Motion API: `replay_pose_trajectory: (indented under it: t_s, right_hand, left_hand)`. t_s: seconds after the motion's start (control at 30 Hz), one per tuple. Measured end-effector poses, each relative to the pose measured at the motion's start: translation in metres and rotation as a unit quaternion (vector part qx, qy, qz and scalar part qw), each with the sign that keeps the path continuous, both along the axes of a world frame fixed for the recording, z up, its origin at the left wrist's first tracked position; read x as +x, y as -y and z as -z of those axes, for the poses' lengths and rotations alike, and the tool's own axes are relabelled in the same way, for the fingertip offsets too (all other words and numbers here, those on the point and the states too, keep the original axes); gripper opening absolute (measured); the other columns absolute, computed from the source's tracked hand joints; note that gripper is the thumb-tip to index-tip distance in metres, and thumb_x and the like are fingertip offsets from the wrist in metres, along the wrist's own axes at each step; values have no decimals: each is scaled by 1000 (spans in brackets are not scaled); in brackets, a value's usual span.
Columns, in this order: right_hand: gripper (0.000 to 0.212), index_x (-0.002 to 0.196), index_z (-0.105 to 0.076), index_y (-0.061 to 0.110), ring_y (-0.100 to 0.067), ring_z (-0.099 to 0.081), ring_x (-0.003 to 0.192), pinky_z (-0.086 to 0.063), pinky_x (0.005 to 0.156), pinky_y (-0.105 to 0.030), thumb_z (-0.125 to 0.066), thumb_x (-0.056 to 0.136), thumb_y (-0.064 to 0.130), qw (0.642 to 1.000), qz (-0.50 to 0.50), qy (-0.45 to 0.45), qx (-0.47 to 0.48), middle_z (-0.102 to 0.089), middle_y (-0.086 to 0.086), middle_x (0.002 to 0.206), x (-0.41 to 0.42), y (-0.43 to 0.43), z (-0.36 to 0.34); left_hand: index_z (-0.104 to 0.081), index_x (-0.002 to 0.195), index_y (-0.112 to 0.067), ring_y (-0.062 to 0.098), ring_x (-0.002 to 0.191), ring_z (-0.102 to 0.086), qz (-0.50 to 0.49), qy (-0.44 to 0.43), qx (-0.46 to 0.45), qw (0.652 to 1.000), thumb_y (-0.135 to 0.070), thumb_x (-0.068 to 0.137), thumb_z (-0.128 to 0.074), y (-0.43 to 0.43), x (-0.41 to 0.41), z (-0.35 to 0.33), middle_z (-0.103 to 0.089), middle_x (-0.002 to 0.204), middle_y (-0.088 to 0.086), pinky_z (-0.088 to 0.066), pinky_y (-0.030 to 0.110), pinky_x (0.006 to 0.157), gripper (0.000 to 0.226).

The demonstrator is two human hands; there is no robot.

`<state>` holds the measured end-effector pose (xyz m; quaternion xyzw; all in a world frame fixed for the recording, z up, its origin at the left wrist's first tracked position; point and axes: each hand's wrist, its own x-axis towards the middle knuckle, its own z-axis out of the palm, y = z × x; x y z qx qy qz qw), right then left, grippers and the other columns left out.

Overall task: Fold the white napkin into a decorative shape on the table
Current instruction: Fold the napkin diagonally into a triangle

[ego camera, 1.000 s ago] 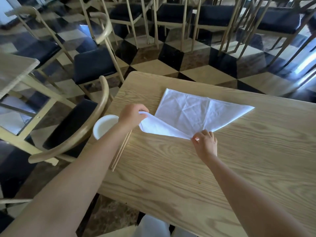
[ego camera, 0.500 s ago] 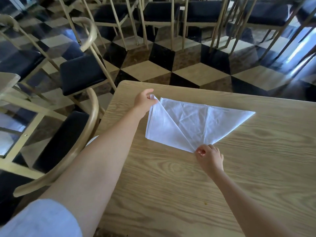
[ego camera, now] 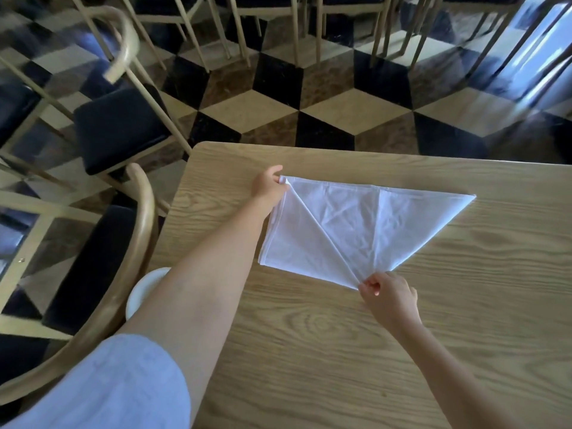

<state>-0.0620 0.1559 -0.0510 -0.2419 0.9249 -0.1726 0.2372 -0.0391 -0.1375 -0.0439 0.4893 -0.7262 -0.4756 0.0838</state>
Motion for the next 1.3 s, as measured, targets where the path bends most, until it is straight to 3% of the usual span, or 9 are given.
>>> replay_pose_trajectory:
  t_s: [0.23,0.33,0.47,0.6,0.7,0.83,0.97,1.13,1.3]
  right_hand:
    - [18,77,-62,12,-29,-53,92,-28,78,-34,-58,85,28,1000,-9,-22,8,-60,-5,86,-3,2,-2]
    - [18,79,-63,12,-29,-52,94,-29,80,-35,-59,85,29,999,-11,-30,-4,-60,-5,86,-2,1,-2]
    - [17,79,-60,14,-28,-50,94,-26,77,-34,-62,84,30,999,-12,-42,-28,-55,-1,84,5,-3,0]
    - [19,83,-61,13,-28,-50,97,-29,80,-37,-60,86,31,998,-33,-46,-19,-59,-3,89,1,-6,2]
    - [19,84,-62,13,-28,-50,99,-29,82,-37,-57,88,30,997,-59,-45,-3,-59,-4,91,-4,-5,2]
    - [21,89,-66,15,-27,-51,101,-29,86,-37,-55,88,33,996,-88,-28,20,-61,-5,95,-24,-10,-1]
    - [22,87,-68,16,-29,-55,99,-26,80,-35,-55,87,34,992,-114,-28,48,-65,-5,95,-50,-21,-4]
    - [21,91,-67,15,-32,-52,102,-29,82,-37,-51,89,29,986,-122,-70,91,-63,-10,98,-76,-31,-7]
    - [20,100,-62,5,-34,-46,108,-34,91,-43,-47,89,11,973,-102,-163,129,-56,-16,105,-100,-31,-13]
  left_hand:
    - [-45,131,-11,26,107,-54,-25,16,-77,997,-7,90,-48,-10,0,9,-57,121,15,-40,27,85,41]
    - [-47,127,-6,31,107,-51,-36,29,-194,980,-7,89,-49,-30,7,4,-50,122,18,-42,36,90,39]
    - [-54,122,-2,34,117,-52,188,-25,-359,914,1,88,-48,-80,35,18,-58,125,20,-40,49,101,35]
    - [-20,145,-23,18,144,-9,336,119,-341,870,-32,99,-32,-91,64,45,-19,155,1,-5,43,118,49]
    - [9,140,-28,11,144,4,332,172,-362,854,-40,99,-20,-90,69,55,-3,158,-4,-1,41,119,52]
    - [17,139,-24,11,143,12,292,197,-347,869,-48,95,-11,-109,72,56,8,157,-4,5,39,118,57]
    - [11,143,-18,17,143,12,221,218,-312,898,-46,95,-10,-154,79,52,7,157,2,4,44,118,60]
    - [9,144,-11,23,143,14,114,246,-228,935,-41,98,-19,-219,70,38,12,156,8,9,46,117,62]
    - [5,145,-11,23,144,12,75,188,-116,972,-33,99,-26,-273,54,17,10,157,10,7,43,116,60]
